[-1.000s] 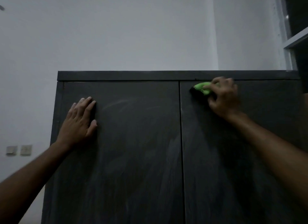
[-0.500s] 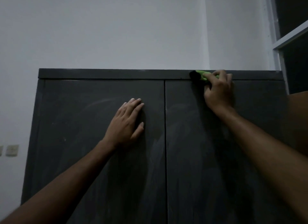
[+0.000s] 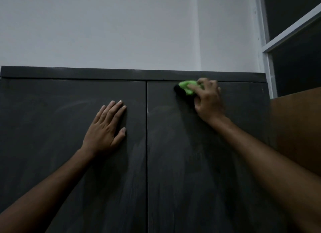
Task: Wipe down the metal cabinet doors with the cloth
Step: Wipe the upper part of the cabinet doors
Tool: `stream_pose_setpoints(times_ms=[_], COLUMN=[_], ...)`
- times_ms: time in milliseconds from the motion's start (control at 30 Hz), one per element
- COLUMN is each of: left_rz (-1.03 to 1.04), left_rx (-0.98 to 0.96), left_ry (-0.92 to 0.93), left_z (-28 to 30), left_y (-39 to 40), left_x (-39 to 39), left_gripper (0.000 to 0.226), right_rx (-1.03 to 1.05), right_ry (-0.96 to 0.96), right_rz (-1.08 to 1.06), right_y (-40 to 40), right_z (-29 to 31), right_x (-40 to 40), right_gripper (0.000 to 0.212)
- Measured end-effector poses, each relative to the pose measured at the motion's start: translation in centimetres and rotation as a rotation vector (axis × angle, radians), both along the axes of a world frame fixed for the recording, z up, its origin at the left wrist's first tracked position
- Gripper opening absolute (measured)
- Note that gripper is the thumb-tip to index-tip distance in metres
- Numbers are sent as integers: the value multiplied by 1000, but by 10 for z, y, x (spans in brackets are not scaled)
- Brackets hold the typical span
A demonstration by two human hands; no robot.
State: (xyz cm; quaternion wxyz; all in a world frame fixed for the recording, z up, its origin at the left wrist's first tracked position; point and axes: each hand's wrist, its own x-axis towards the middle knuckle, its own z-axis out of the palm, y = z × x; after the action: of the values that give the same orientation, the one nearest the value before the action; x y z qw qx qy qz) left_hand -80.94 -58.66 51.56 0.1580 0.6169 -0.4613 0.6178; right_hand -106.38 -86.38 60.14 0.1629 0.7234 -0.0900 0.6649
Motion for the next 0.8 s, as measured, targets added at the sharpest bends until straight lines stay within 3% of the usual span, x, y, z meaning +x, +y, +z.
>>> stream_pose_setpoints(times_ms=[100, 200, 267, 400, 467, 633, 700, 800], left_rz=[10, 25, 30, 39, 45, 63, 62, 71], left_rx=[0, -4, -8, -3, 4, 9, 14, 17], left_ry=[-1, -3, -3, -6, -2, 3, 6, 10], left_z=[0, -1, -1, -1, 0, -1, 0, 0], left_y=[-1, -2, -2, -2, -2, -4, -4, -4], left_x=[-2, -2, -1, 1, 2, 0, 1, 3], left_gripper=[75, 76, 76, 76, 77, 78, 78, 78], right_rx=[-126, 180, 266, -17, -50, 339, 283, 24], right_ry=[84, -158, -223, 78, 102, -214, -140, 118], right_rz=[-34, -31, -11, 38, 0, -21, -19, 16], right_y=[-21, -31, -19, -11, -26, -29, -5, 10], right_z=[-12, 9, 17, -14, -22, 24, 26, 1], right_x=[-19, -27, -19, -16, -32, -35, -19, -7], right_gripper=[37, 39, 47, 44, 43, 53, 54, 46])
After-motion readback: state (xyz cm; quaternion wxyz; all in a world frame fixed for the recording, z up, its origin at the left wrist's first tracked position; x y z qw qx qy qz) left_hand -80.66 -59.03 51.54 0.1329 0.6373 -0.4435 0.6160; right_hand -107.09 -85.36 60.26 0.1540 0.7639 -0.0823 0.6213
